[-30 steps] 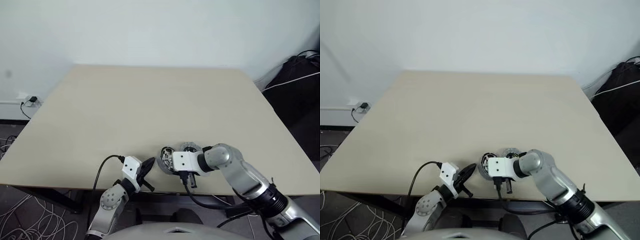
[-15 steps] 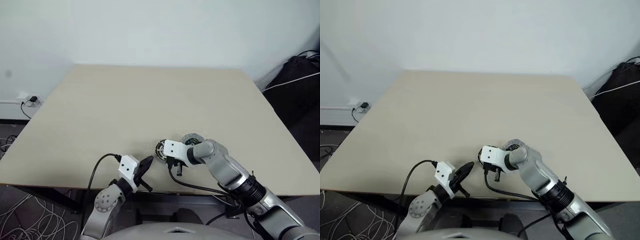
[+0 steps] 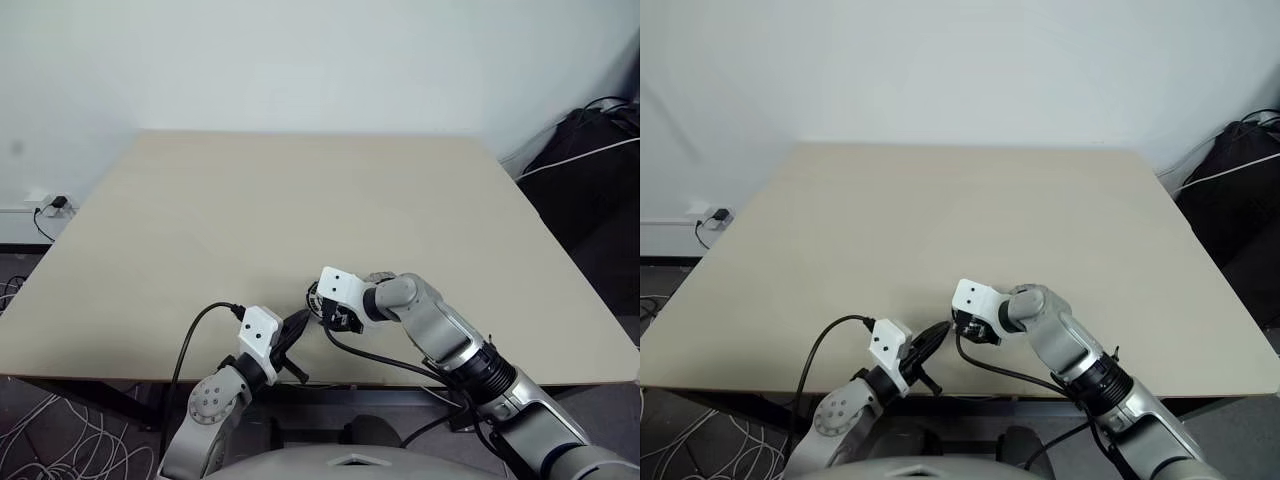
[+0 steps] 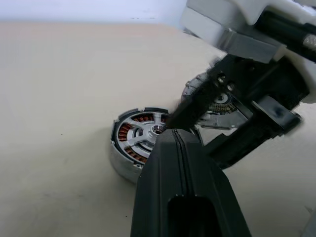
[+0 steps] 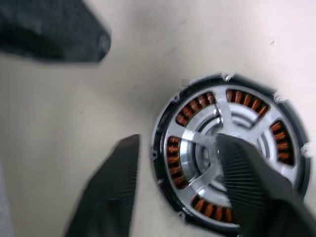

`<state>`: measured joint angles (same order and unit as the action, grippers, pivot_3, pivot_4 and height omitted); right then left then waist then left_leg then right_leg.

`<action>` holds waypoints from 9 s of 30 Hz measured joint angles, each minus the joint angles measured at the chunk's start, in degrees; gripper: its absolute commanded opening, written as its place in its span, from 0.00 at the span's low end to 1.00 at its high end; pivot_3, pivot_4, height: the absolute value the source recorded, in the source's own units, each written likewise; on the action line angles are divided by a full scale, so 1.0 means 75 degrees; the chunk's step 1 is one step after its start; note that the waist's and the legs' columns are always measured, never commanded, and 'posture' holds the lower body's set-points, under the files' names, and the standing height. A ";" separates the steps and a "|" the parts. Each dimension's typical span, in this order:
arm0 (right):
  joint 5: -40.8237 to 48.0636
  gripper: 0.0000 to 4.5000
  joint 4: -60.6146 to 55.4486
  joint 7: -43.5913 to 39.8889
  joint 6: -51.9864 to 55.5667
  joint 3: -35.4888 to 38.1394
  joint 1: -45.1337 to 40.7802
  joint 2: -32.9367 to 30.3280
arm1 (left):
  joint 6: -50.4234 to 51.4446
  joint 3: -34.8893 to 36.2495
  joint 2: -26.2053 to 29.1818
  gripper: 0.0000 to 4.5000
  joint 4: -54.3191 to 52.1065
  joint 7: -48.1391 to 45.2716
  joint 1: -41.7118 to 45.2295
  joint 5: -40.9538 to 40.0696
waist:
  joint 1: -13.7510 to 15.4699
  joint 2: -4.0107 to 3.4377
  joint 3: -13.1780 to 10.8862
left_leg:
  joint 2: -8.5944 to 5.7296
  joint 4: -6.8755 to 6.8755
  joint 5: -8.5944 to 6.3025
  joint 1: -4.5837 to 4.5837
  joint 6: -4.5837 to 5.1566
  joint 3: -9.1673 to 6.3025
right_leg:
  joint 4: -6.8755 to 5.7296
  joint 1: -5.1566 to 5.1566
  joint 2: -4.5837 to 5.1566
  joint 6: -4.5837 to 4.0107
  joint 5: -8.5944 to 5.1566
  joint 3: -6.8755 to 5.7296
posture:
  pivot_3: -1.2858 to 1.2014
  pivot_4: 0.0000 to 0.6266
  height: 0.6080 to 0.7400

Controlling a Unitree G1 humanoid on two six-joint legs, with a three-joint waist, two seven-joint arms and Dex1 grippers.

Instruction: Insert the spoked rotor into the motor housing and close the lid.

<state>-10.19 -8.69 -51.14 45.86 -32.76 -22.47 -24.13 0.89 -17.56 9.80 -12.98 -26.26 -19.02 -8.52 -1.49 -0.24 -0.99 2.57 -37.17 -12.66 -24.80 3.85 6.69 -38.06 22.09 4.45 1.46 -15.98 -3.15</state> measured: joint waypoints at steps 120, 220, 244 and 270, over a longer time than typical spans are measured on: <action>0.1938 0.73 0.1997 0.1853 -0.4337 0.2283 0.2034 0.0946 | 0.1020 0.0172 0.0758 0.00 -0.1651 0.0174 -0.0455 -0.0081 | 0.0039 0.0000 0.0017 | 0.0005 0.0011 0.0000 0.0006 0.0001 0.0087 | -0.0010 0.0041 -0.0011 0.0020 0.0007 0.0079 | 0.52 0.00 1.00; 0.1549 0.72 0.0874 0.2176 -0.2132 0.1687 0.1561 0.0502 | -0.0802 0.0443 0.0421 0.00 0.0071 0.0166 -0.0366 0.0243 | 0.0066 -0.0016 0.0036 | 0.0005 0.0025 -0.0006 0.0001 0.0009 0.0093 | 0.0011 0.0045 0.0020 0.0020 0.0009 0.0084 | 0.52 0.00 1.00; 0.1471 0.72 0.0868 0.2359 -0.2190 0.1633 0.1627 0.0651 | 0.3773 0.1545 -0.0012 0.00 0.1806 0.0170 0.3675 -0.1068 | 0.0085 0.0039 0.0049 | 0.0006 0.0000 -0.0002 0.0015 0.0013 0.0090 | 0.0006 0.0019 -0.0025 0.0044 0.0023 0.0056 | 0.52 0.00 1.00; 0.1446 0.72 0.0646 0.2647 -0.2026 0.1664 0.1830 0.0803 | 0.5507 0.0922 0.0043 0.00 0.3806 -0.1357 0.5373 -0.1246 | 0.0019 0.0045 0.0048 | 0.0005 0.0000 -0.0002 0.0019 0.0011 0.0085 | 0.0008 0.0014 0.0008 0.0042 0.0025 0.0084 | 0.52 0.00 1.00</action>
<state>0.66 -3.84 -31.28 30.67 -20.28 -8.75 -18.11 42.20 -10.65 10.12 15.57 -36.44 21.28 -17.86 -1.36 0.10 -0.63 2.60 -37.17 -12.67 -24.66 3.93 7.33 -38.00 22.19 4.50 1.78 -15.80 -2.52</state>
